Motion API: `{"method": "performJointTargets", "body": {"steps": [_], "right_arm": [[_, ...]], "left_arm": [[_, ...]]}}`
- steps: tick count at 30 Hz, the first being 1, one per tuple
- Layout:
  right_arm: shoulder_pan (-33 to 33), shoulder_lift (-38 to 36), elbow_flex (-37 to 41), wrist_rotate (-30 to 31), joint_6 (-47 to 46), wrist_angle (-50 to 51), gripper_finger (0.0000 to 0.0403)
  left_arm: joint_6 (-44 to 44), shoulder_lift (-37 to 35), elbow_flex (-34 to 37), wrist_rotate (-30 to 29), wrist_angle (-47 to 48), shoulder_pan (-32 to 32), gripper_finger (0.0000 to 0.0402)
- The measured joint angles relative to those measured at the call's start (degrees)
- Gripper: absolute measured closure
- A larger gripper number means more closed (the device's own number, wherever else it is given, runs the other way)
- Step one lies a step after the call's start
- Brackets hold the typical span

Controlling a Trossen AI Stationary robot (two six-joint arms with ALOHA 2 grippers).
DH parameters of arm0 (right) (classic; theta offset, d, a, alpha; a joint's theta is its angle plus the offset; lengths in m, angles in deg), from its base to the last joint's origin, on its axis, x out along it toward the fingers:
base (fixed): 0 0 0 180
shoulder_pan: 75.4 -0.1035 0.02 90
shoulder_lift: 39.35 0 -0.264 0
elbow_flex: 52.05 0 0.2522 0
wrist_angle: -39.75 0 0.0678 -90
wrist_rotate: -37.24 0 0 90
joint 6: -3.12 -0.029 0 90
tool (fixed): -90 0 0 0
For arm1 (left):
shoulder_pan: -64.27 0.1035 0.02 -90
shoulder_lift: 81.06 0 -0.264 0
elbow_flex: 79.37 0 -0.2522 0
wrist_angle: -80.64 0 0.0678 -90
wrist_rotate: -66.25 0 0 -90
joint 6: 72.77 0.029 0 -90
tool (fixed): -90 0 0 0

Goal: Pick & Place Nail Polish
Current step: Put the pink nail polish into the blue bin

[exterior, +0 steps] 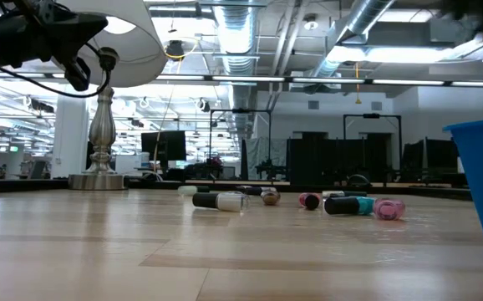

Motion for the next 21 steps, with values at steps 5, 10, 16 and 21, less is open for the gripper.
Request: {"method": "performJointTargets", "body": {"steps": [5, 10, 16, 21], "right_arm": [[6.5, 0.8, 0.0, 0.6, 3.6, 1.9, 0.0162], [9.5, 6.7, 0.1, -0.2, 4.1, -0.8, 0.0153], [11.4, 12.7, 0.1, -0.5, -1.3, -7.7, 0.0153], [12.4, 17.0, 0.1, -3.2, -6.4, -13.2, 0.0153]], "left_arm": [[0.0, 0.0, 0.0, 0.0, 0.0, 0.2, 0.0401], [0.0, 0.0, 0.0, 0.0, -0.1, 0.2, 0.0401], [0.0, 0.0, 0.0, 0.0, -0.3, 0.2, 0.0401], [0.0, 0.0, 0.0, 0.0, -0.4, 0.1, 0.0401]]}}
